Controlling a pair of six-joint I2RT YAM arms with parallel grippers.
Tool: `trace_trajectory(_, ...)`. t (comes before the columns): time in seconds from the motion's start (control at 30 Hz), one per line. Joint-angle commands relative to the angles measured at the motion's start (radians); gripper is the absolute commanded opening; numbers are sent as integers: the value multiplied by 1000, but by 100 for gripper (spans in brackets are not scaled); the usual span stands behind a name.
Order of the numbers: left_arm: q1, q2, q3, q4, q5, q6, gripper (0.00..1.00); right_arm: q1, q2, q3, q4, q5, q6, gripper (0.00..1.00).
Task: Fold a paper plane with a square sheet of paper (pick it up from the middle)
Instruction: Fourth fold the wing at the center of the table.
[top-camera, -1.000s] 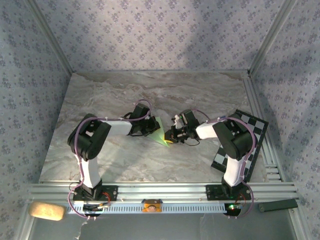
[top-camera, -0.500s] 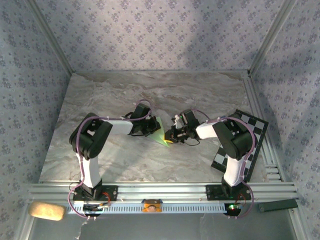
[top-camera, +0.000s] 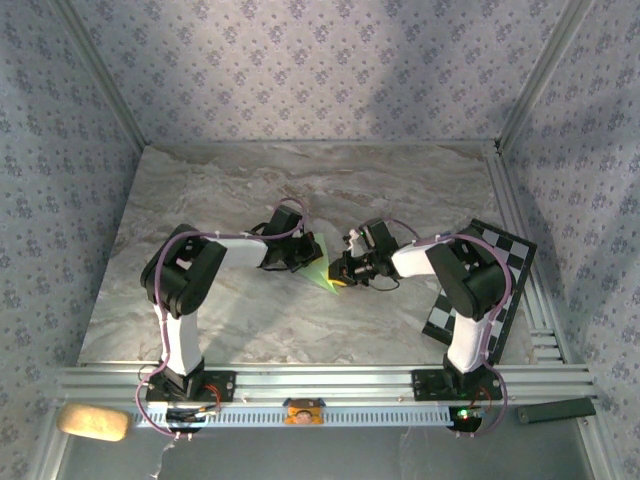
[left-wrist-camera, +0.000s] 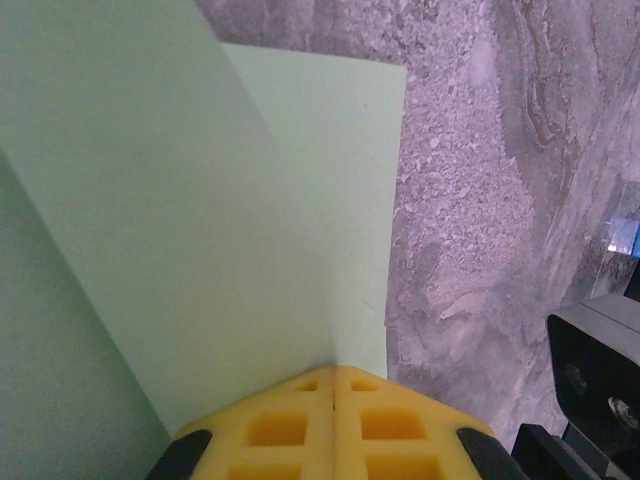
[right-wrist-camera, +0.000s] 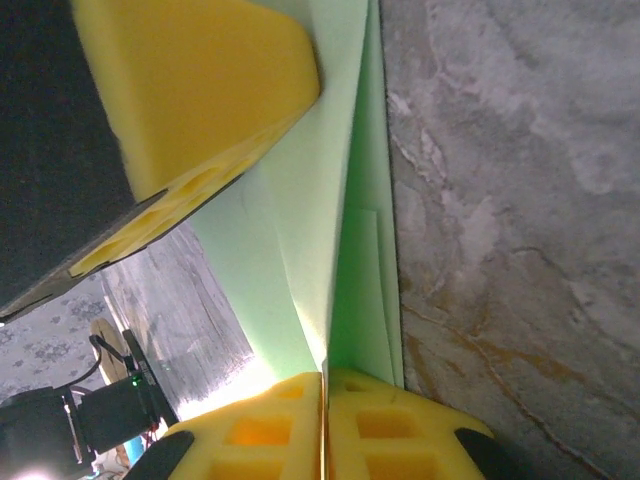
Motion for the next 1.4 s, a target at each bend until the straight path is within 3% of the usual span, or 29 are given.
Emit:
trace_trajectory(0.0, -4, 47, 3, -90, -16, 20, 3, 14, -8, -5, -168, 56, -52, 12)
trace_trajectory(0.37, -3, 51, 6, -90, -11, 22, 3, 24, -42, -10, -263, 104, -102, 14)
trace_trajectory(0.67, -3, 57, 6, -89, -10, 22, 3, 25, -28, -31, -250, 91, -102, 8)
trace_trajectory(1.07, -3, 59, 8, -87, -9, 22, 2, 26, -70, -28, -305, 103, -151, 13)
trace_trajectory(1.37, -3, 57, 1, -88, -13, 20, 2, 24, -36, -46, -282, 69, -132, 7)
